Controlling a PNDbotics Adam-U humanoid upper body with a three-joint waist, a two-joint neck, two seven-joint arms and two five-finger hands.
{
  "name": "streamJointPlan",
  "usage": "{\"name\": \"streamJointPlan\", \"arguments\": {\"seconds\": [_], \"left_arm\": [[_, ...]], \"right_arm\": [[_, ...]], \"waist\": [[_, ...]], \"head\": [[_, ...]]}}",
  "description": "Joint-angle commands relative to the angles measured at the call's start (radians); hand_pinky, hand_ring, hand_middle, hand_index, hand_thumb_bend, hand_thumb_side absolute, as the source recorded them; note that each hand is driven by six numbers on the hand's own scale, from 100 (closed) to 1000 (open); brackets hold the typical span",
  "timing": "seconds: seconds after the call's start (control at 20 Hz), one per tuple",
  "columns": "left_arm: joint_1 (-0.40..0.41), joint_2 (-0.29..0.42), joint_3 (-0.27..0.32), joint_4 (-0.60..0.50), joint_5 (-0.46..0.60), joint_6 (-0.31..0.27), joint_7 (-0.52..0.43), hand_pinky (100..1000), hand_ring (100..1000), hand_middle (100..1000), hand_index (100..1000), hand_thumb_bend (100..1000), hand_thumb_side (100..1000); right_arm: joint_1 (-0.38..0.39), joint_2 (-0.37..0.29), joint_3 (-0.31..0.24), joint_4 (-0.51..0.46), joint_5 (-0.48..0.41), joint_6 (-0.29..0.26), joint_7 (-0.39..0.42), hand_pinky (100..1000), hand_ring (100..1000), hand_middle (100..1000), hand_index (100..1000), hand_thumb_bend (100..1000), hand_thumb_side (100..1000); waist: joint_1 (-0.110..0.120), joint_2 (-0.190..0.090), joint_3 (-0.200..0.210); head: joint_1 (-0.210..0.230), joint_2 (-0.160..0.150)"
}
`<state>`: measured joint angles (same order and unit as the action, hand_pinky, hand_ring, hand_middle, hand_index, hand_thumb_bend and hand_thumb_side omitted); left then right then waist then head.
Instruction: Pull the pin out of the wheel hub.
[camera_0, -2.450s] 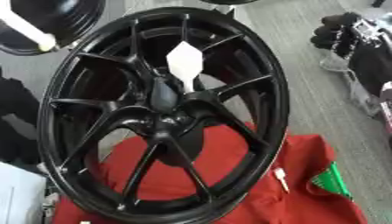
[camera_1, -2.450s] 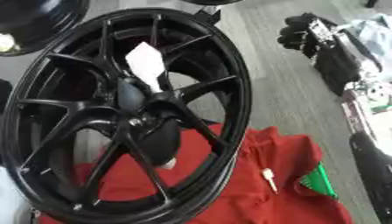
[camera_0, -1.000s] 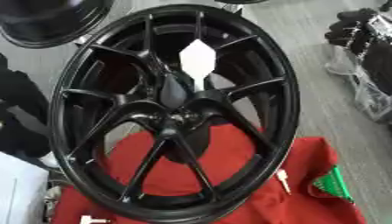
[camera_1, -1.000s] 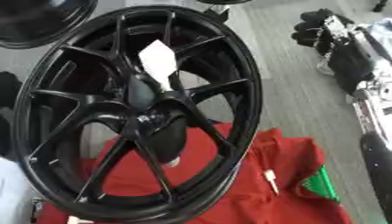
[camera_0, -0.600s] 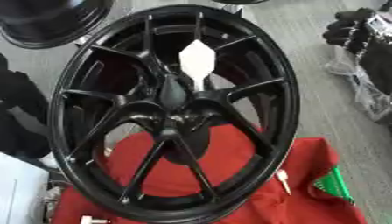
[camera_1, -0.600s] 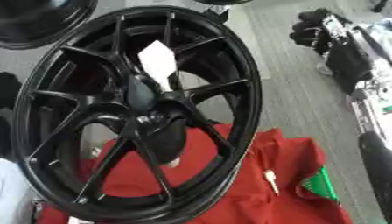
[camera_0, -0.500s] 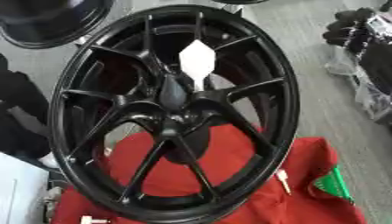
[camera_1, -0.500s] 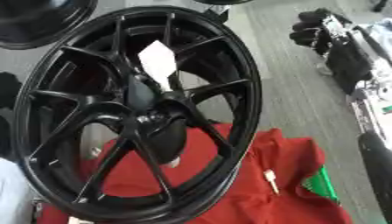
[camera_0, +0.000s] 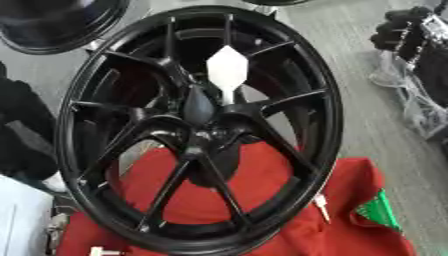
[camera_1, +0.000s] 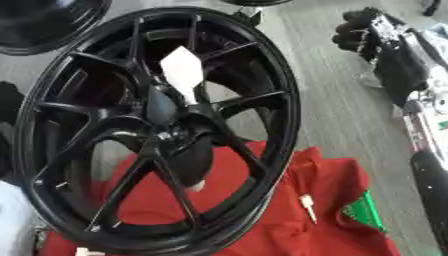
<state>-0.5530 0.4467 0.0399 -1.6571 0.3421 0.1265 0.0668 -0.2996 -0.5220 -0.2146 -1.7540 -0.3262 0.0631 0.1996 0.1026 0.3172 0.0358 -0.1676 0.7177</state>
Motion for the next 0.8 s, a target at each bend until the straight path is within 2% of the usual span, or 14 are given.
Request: {"name": "streamJointPlan", "arguments": {"seconds": [0.05,0.2,0.3,0.5,0.8], "left_arm": [[-0.015,-0.048,0.023,-0.026,0.04,-0.012,0.013,874,770,701,823,133,781],[-0.013,-0.09,0.027,-0.019,0.027,-0.018,0.006,872,768,699,821,247,848],[-0.01,-0.116,0.028,-0.01,0.016,-0.016,0.005,874,770,703,825,270,882],[-0.005,-0.148,0.031,0.007,-0.003,-0.023,-0.003,870,767,697,825,217,858],[0.002,-0.16,0.03,0.016,0.0,-0.046,-0.014,857,762,697,829,206,852]], "right_arm": [[-0.015,-0.011,-0.008,-0.012,-0.012,-0.002,-0.005,849,738,661,762,100,728],[-0.019,-0.009,-0.008,-0.016,-0.018,-0.004,-0.014,849,737,660,762,100,725],[-0.022,-0.007,-0.007,-0.018,-0.02,-0.005,-0.017,849,737,660,762,100,723],[-0.028,-0.002,-0.007,-0.022,-0.025,-0.006,-0.021,849,737,660,762,100,721],[-0.036,0.002,-0.006,-0.025,-0.029,-0.006,-0.023,848,737,659,762,100,721]], "waist": [[-0.008,-0.014,-0.002],[-0.012,-0.011,-0.004],[-0.014,-0.009,-0.006],[-0.018,-0.005,-0.01],[-0.021,0.001,-0.016]], "head": [[0.007,-0.009],[0.013,-0.01],[0.017,-0.014],[0.028,-0.02],[0.035,-0.03]]}}
